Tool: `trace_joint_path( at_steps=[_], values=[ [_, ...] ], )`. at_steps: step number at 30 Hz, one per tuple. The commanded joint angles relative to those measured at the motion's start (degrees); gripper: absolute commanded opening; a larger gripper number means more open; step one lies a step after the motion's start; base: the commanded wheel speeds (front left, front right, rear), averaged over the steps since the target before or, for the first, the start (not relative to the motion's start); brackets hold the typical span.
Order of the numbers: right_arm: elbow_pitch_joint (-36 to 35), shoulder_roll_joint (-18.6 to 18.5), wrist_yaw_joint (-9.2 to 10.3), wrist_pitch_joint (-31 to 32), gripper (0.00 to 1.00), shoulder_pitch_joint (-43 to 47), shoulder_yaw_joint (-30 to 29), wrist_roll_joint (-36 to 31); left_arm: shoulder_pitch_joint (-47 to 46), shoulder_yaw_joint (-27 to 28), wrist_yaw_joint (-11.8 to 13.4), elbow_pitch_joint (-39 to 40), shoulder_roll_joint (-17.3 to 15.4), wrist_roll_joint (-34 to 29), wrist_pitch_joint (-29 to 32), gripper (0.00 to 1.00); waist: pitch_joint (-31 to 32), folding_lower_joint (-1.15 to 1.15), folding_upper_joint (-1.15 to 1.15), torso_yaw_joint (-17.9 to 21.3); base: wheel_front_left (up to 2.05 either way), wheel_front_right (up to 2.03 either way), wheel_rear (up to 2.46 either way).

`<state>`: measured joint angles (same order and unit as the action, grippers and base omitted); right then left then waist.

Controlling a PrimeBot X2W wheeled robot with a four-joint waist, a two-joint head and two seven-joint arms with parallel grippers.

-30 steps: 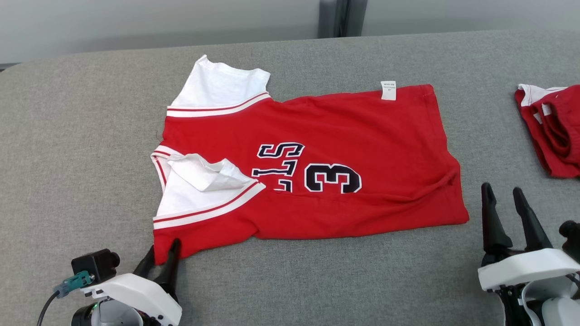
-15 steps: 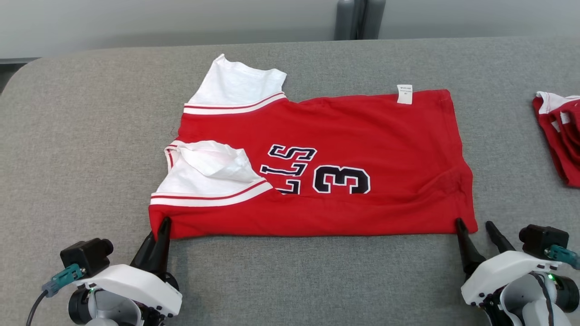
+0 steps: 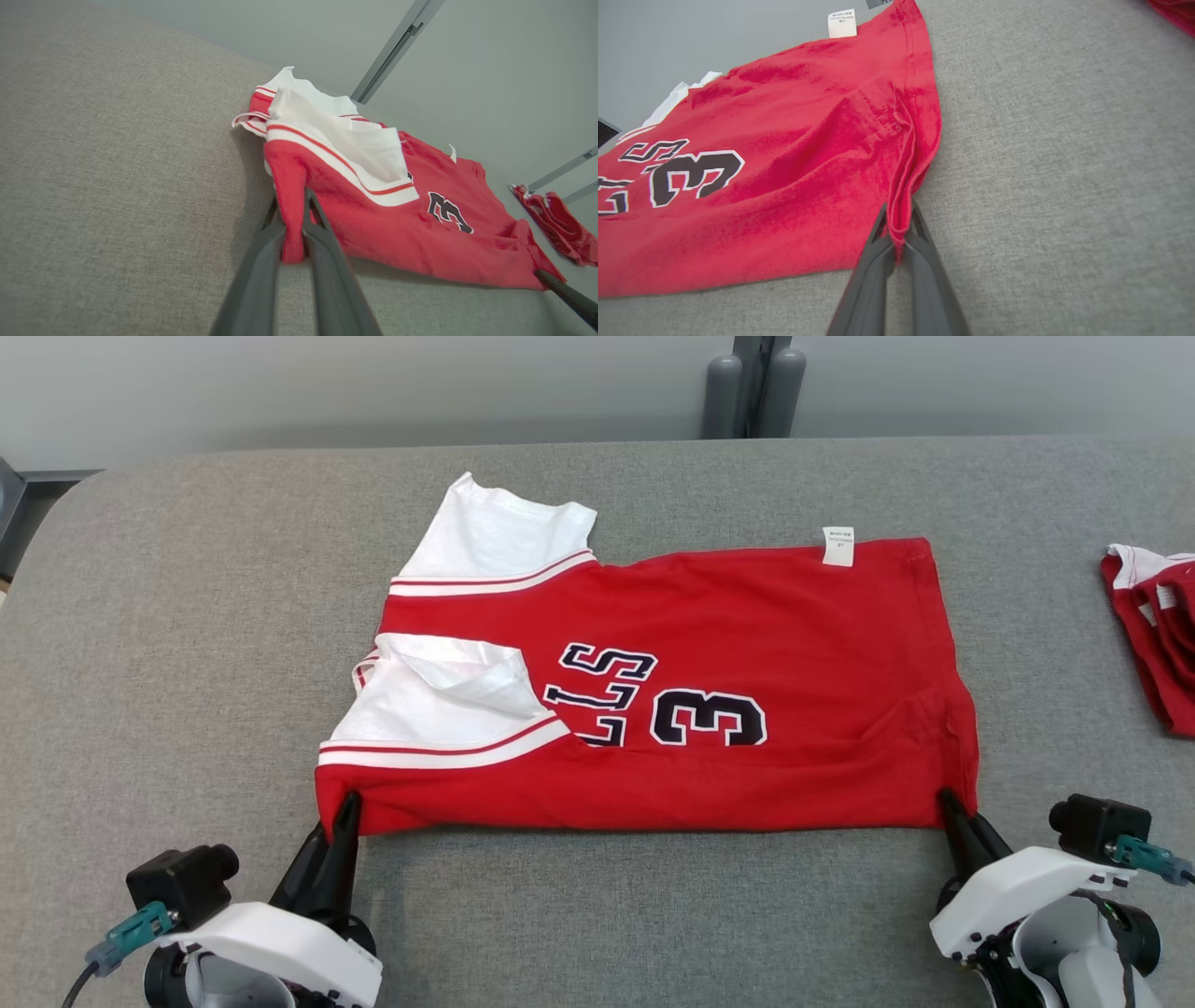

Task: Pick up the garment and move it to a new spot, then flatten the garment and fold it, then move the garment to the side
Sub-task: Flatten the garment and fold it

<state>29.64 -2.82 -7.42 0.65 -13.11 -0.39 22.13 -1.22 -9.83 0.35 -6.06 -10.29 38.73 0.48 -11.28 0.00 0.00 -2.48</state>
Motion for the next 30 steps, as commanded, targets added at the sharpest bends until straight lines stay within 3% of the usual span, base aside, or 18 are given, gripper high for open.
trace_joint_path(
  at_steps=[1,12,25,27,29,30],
  values=[
    [-1.38,-0.23,-0.12,0.4,0.0,1.11,-0.36,1.22,0.8,0.52,0.26,0.83,-0.6,-0.29,-0.43,0.0,0.23,0.0,0.0,0.12,0.0,0.0,0.0],
    [-23.1,-0.7,-0.07,9.05,0.0,15.33,-4.7,4.56,12.41,0.6,2.8,10.4,-0.87,0.68,0.16,0.0,0.2,0.0,0.0,1.56,0.0,0.0,0.0],
    [-23.58,-0.3,-0.07,9.27,0.0,19.99,-6.32,7.14,17.26,0.3,4.4,9.46,0.06,2.25,1.04,0.0,-0.45,0.0,0.0,2.43,0.0,0.0,0.0],
    [-23.2,-0.29,-0.07,8.94,0.41,19.99,-6.44,7.03,17.21,0.31,4.5,9.25,-0.18,2.49,1.51,0.0,-0.47,0.0,0.0,2.66,0.0,0.0,0.0],
    [-23.13,-0.29,-0.07,8.46,1.0,19.86,-6.51,6.91,17.41,0.26,4.74,9.16,-0.54,2.28,1.74,0.47,-0.44,0.0,0.0,2.92,0.0,0.0,0.0],
    [-23.31,-0.3,-0.07,8.44,1.0,19.93,-6.66,6.77,17.63,0.33,4.77,9.22,-0.72,2.33,1.84,0.97,-0.41,0.0,0.0,3.04,0.0,0.0,0.0]
  ],
)
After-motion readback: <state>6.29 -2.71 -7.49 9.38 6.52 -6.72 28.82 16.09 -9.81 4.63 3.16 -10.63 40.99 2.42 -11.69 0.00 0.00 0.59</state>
